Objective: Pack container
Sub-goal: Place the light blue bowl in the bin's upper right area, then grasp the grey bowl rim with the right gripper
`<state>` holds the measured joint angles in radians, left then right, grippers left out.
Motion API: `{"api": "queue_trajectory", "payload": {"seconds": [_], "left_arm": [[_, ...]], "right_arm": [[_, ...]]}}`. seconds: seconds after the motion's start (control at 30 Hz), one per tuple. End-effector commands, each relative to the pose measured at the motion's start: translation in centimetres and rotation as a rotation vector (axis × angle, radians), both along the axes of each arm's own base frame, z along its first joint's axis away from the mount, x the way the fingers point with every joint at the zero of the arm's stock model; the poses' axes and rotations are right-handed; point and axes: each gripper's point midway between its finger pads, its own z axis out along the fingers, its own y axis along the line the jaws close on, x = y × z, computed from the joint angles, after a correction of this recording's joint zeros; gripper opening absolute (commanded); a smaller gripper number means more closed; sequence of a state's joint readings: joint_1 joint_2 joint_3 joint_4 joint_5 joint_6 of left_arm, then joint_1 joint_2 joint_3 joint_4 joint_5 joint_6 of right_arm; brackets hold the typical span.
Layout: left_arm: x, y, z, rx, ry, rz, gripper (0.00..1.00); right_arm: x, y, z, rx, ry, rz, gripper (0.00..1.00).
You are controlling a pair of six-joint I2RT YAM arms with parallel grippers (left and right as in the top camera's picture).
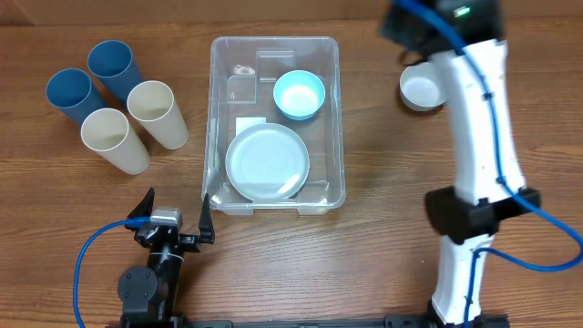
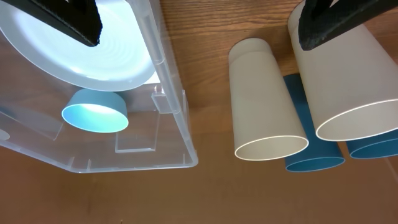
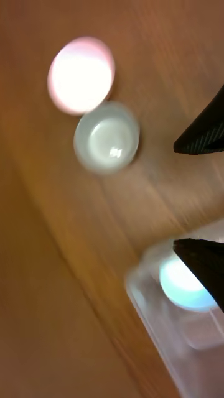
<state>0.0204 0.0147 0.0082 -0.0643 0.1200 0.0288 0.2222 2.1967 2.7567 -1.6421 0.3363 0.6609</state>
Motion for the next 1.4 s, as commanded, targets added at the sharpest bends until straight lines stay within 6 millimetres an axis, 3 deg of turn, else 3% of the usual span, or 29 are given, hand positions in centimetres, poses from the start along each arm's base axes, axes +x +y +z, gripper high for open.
{"api": "queue_trajectory", "payload": {"seconds": [0.0,0.07,0.2,0.5,0.6,0.8,0.83,0.9,1.1,1.17,1.23,1.37], "left_arm": [[0.0,0.1,0.0,-0.007,-0.004,0.004,1.00],[0.0,0.1,0.0,-0.007,-0.004,0.004,1.00],[0.0,0.1,0.0,-0.007,-0.004,0.004,1.00],[0.0,0.1,0.0,-0.007,-0.004,0.004,1.00],[0.0,0.1,0.0,-0.007,-0.004,0.004,1.00],[0.0,0.1,0.0,-0.007,-0.004,0.004,1.00],[0.0,0.1,0.0,-0.007,-0.004,0.004,1.00],[0.0,0.1,0.0,-0.007,-0.004,0.004,1.00],[0.0,0.1,0.0,-0.007,-0.004,0.004,1.00],[0.0,0.1,0.0,-0.007,-0.004,0.004,1.00],[0.0,0.1,0.0,-0.007,-0.004,0.004,1.00],[0.0,0.1,0.0,-0.007,-0.004,0.004,1.00]], "right_arm": [[0.8,-5.4,-5.3,0.172,0.139,-0.164,0.46],[0.6,-8.7,-9.0,0.198,0.232,-0.238,0.45],[0.2,-10.7,-14.4,0.192,0.354,-0.267,0.44],[0.0,-9.4,-25.1,0.253,0.440,-0.252,0.43],[-0.3,-9.4,-27.0,0.257,0.444,-0.267,0.40],[0.6,-9.5,-27.2,0.258,0.405,-0.261,0.33],[0.7,-9.5,-27.2,0.258,0.404,-0.261,0.29],[0.5,-9.4,-27.2,0.255,0.411,-0.252,0.04],[0.1,-9.3,-26.5,0.248,0.424,-0.232,0.04],[0.4,-9.3,-24.8,0.247,0.398,-0.225,0.04],[1.1,-9.2,-21.6,0.251,0.336,-0.193,0.04],[2.0,-7.6,-12.1,0.317,0.153,-0.104,0.04]]}}
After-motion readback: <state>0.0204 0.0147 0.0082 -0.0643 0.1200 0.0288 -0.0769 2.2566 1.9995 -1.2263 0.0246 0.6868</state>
